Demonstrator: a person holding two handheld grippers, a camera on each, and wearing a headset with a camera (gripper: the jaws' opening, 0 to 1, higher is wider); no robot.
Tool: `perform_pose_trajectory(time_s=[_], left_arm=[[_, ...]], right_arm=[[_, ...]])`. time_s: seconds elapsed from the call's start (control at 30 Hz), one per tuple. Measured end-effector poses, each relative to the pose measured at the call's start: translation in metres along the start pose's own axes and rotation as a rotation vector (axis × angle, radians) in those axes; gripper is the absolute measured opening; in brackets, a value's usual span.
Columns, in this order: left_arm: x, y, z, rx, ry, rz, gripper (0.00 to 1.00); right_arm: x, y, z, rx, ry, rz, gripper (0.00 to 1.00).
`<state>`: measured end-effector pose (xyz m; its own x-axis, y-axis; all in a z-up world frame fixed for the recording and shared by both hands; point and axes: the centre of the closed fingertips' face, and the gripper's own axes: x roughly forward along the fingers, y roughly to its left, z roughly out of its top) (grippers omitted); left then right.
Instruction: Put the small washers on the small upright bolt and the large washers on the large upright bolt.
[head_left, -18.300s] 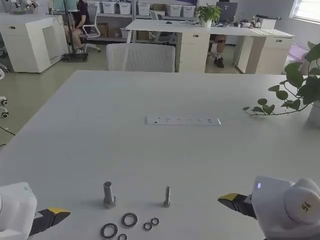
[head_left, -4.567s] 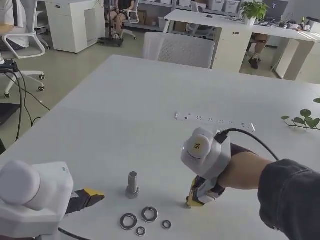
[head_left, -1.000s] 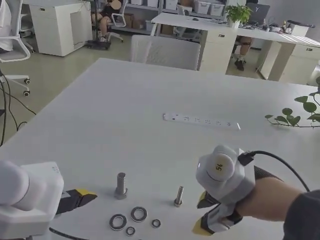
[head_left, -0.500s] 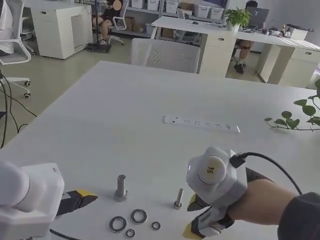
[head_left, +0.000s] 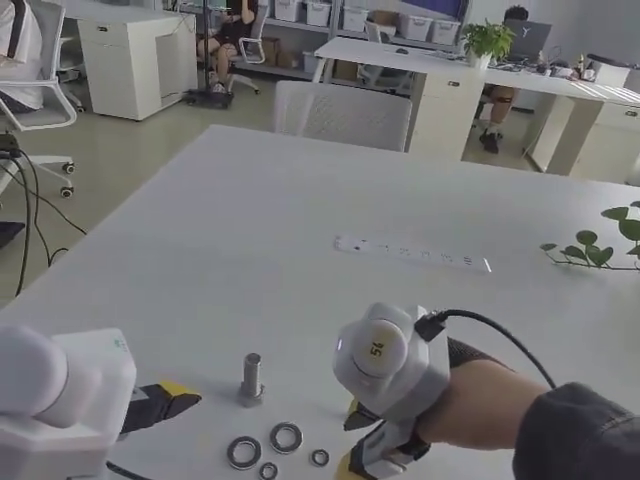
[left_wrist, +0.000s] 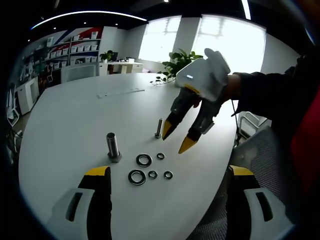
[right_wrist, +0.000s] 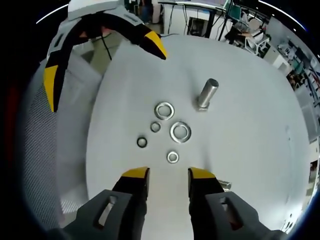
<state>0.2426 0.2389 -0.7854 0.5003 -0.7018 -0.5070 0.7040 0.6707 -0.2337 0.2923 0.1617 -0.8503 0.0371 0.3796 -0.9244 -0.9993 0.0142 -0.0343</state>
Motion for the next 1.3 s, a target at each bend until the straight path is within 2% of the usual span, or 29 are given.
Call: perform_pose_trajectory(time_s=[0.47, 0.73, 1.3], left_arm=[[-0.003, 0.004, -0.001, -0.01, -0.005, 0.009, 0.96], [-0.003, 0.004, 0.0, -0.012, -0.007, 0.012, 0.96], [-0.005, 0.007, 0.0, -0.021, -0.017, 0.018, 0.96]], right_arm=[[0.02, -0.005, 0.004, -0.019, 0.028, 0.021, 0.27], [0.025, -0.005, 0.004, -0.017, 0.034, 0.035, 0.22], [0.032, -0.005, 0.002, -0.03, 0.056, 0.035, 0.2]])
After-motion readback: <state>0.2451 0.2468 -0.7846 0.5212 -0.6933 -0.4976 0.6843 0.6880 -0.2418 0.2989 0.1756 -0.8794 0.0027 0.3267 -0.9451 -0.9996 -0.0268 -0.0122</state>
